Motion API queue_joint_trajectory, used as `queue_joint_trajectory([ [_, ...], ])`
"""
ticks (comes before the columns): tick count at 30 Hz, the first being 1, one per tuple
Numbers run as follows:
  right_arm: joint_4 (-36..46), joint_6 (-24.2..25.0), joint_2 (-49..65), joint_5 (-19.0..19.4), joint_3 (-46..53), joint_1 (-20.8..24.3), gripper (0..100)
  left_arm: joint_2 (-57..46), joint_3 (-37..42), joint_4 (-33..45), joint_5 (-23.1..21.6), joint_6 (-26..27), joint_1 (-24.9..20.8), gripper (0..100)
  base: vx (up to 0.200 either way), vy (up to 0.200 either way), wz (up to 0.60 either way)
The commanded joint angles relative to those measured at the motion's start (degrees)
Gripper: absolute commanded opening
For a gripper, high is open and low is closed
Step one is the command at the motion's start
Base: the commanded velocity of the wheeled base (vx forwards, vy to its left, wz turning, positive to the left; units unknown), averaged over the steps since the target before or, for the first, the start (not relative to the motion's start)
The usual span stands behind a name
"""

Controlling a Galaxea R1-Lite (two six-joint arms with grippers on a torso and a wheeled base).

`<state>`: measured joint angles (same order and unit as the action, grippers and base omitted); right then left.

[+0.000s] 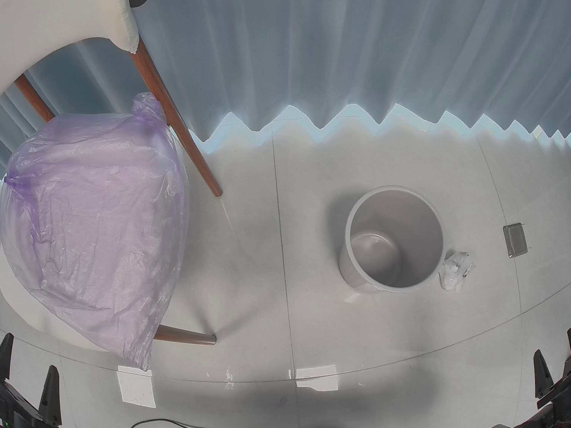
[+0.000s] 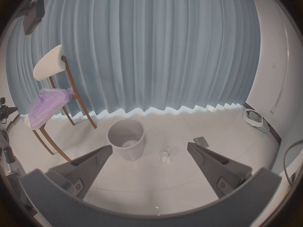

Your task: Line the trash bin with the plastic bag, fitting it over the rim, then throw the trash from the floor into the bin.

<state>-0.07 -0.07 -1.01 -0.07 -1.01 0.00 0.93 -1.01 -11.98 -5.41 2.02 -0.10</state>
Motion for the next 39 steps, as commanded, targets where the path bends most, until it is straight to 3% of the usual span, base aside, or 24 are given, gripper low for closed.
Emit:
queue_joint_trajectory([
  [1, 0.0, 0.0, 0.8, 0.0, 1.0, 0.0, 100, 0.0, -1.7, 0.9, -2.7, 0.0, -0.3, 100, 0.0, 0.0, 0.0],
  [5, -0.1, 0.0, 0.8, 0.0, 1.0, 0.1, 100, 7.1, -8.3, 4.7, -7.9, -4.8, -2.1, 100, 0.0, 0.0, 0.0],
  [8, -0.1, 0.0, 0.8, 0.0, 1.0, 0.0, 100, 10.5, -10.9, 5.3, -9.0, -7.2, -2.7, 100, 0.0, 0.0, 0.0],
  [9, -0.1, 0.0, 0.8, 0.0, 1.0, 0.0, 100, 17.5, -14.4, 5.0, -10.8, -8.6, -3.8, 100, 0.0, 0.0, 0.0],
  [16, -0.1, 0.0, 0.9, 0.0, 1.0, 0.1, 100, 30.8, -22.6, 3.9, -23.7, -8.4, -9.6, 100, 0.0, 0.0, 0.0],
  [19, -0.1, 0.0, 0.9, 0.0, 1.0, 0.1, 100, 35.7, -23.9, 3.7, -26.2, -6.9, -11.4, 100, 0.0, 0.0, 0.0],
  [22, -0.1, 0.0, 0.9, 0.0, 1.0, 0.1, 100, 38.8, -24.6, 3.4, -26.8, -4.4, -13.0, 100, 0.0, 0.0, 0.0],
  [24, -0.1, 0.0, 0.9, 0.0, 1.0, 0.1, 100, 43.6, -26.6, 1.9, -26.8, -1.2, -16.6, 100, 0.0, 0.0, 0.0],
  [29, -0.1, 0.0, 0.9, 0.0, 1.0, 0.1, 100, 50.6, -29.2, -4.3, -26.9, -1.1, -22.8, 100, 0.0, 0.0, 0.0],
  [36, -0.1, 0.0, 0.9, 0.1, 1.0, 0.1, 100, 57.0, -31.9, -7.7, -26.8, 0.2, -25.5, 100, 0.0, 0.0, 0.0],
  [39, -0.1, 0.0, 0.9, 0.0, 1.0, 0.1, 100, 60.6, -33.5, -7.3, -24.6, 3.8, -28.4, 100, 0.0, 0.0, 0.0],
])
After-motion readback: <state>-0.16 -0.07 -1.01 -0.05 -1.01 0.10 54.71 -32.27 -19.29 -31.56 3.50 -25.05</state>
